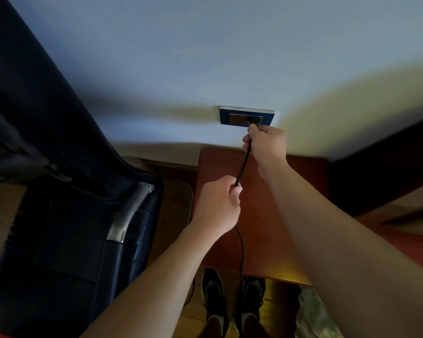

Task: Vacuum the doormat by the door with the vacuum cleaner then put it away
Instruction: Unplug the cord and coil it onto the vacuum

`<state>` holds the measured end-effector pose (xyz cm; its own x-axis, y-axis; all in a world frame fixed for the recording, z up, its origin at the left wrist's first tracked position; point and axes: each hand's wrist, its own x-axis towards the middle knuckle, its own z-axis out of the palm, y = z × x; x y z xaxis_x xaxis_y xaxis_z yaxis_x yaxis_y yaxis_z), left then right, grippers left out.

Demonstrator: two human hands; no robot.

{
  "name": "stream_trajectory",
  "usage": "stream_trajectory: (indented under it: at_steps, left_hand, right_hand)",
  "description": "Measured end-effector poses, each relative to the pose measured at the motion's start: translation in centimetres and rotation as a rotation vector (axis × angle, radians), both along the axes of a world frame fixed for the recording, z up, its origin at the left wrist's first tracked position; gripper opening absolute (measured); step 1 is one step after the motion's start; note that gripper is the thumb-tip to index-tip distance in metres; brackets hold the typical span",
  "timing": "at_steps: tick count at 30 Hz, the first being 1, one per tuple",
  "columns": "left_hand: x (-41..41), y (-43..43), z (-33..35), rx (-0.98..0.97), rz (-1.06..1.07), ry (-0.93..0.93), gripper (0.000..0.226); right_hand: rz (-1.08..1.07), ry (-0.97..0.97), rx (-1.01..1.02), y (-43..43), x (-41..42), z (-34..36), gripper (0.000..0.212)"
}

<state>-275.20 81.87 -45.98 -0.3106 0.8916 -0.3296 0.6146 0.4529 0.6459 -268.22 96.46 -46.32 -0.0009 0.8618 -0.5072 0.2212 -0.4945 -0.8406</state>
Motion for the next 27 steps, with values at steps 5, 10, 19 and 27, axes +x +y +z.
stream_trajectory:
  at_steps: [5,10,19,27]
  left_hand:
    - [-0.2,0.0,-0.1,0.019,0.007,0.0,0.018]
    - [0.1,-0.2,0.0,0.029,0.038,-0.038,0.017]
    - [1.0,-7.2,-1.7,-0.196,-0.055,-0.062,0.022]
    - [1.7,-8.2,-1.7,-0.095,0.001,-0.126,0.016]
  right_hand:
    - [-0.035,0.029,-0.003,-0.1,-0.2,0.1,0.031]
    - [-0.056,0.047,0.001,-0.3,-0.3,0.1,0.028]
    - [-0.079,0.019,-0.117,-8.5,2.0,-2.9,0.03]
    - [-0.083,0.029,-0.017,-9.2,2.8,-0.4,0.027]
